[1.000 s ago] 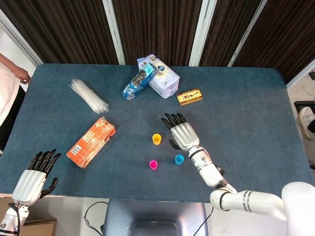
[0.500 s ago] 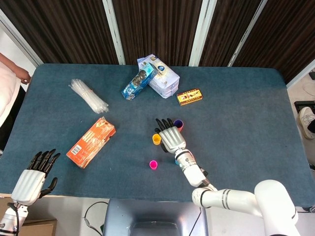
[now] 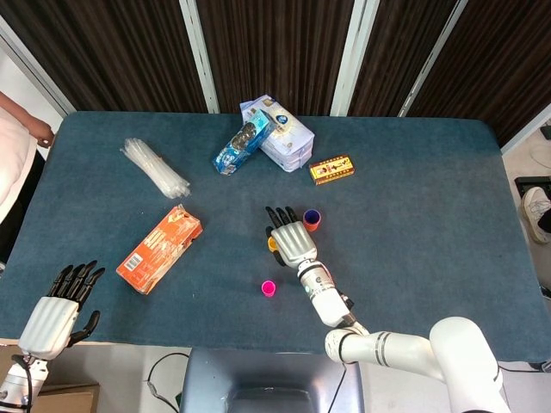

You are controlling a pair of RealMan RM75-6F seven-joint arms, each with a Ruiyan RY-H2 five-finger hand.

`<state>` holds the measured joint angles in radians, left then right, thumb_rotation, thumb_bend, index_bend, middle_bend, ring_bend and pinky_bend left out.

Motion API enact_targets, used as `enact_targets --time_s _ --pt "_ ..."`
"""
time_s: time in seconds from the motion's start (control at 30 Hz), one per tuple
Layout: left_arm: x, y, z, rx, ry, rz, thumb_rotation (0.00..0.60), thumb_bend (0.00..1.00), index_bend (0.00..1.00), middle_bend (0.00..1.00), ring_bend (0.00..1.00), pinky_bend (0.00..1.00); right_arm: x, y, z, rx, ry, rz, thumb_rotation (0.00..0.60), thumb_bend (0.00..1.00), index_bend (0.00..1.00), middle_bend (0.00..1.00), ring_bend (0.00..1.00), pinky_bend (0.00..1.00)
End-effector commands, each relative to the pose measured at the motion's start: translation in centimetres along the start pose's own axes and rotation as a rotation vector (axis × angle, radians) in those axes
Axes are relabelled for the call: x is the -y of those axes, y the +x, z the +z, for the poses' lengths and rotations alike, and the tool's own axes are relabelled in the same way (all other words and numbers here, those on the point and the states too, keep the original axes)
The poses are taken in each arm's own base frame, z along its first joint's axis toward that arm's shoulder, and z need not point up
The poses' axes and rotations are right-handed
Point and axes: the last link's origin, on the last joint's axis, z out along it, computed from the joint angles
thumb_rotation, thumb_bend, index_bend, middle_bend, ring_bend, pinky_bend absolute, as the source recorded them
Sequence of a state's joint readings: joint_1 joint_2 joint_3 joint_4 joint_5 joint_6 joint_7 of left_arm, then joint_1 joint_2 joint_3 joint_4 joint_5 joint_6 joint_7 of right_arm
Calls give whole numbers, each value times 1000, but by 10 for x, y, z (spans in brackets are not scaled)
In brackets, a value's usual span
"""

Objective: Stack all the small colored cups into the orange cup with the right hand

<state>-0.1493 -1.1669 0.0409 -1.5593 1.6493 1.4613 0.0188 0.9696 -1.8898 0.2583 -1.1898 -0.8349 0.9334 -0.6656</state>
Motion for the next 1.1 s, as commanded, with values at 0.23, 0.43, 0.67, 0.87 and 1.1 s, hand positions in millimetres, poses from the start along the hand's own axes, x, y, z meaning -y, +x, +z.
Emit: enact_targets --time_s 0.23,0.43,0.67,0.87,1.1 --pt "-2 -2 0 7 -4 8 600 460 0 0 0 49 -32 48 -10 -155 -73 70 600 513 567 25 0 0" --pt "-2 -3 1 10 1 10 600 461 0 0 0 50 -73 66 -15 -190 -177 41 600 513 566 27 0 0" --pt "-4 -6 4 20 -3 14 600 460 0 0 0 49 -91 58 -15 -140 -208 50 600 513 570 27 0 0" --pt "-4 -8 5 23 -1 16 600 460 0 0 0 49 -92 48 -12 -119 -203 39 600 513 570 27 0 0" --pt "-3 -6 4 16 -3 12 600 460 0 0 0 49 -83 40 -9 -108 -182 39 600 513 561 27 0 0"
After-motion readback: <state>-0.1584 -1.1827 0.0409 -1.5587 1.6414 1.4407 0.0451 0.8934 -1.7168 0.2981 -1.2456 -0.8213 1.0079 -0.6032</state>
